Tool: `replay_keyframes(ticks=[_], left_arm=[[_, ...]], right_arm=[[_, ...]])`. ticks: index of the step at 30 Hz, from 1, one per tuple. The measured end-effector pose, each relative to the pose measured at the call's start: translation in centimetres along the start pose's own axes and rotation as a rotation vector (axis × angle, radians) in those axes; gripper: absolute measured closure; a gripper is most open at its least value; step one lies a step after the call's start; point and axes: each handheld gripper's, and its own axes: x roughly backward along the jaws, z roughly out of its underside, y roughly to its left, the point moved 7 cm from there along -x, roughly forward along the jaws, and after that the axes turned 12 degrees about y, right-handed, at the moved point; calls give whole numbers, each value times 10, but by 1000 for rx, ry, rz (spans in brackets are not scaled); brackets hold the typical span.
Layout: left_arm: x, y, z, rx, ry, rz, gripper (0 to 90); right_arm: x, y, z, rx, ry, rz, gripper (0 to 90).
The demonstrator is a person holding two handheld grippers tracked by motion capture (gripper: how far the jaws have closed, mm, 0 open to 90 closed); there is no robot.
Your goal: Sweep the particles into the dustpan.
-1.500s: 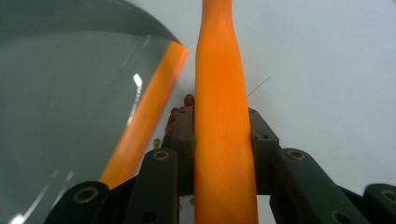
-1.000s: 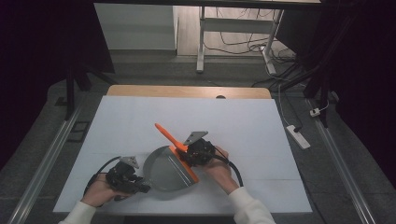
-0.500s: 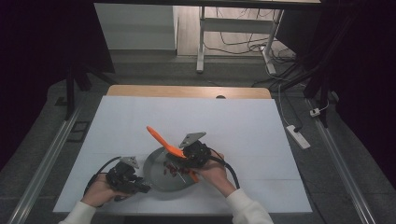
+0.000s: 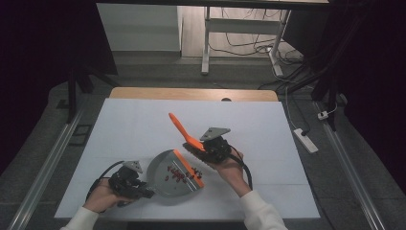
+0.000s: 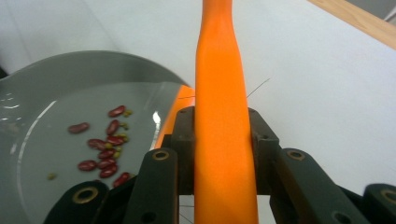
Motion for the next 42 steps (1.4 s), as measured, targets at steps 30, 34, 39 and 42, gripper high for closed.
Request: replay_keyframes(ticks=[30, 34, 39, 42], left_arm=[[-2, 0, 0, 1, 7, 2, 623], [-2, 0, 0, 2, 7, 2, 622], [-2, 0, 0, 1, 7, 2, 623], [-2, 0, 0, 1, 7, 4, 623]], right_arm=[[-24, -9, 22, -18, 123, 52, 702], [-25, 14, 19, 14, 120, 3, 703], [-24, 35, 11, 34, 88, -80, 703], [-14, 36, 2, -16, 24, -171, 703]])
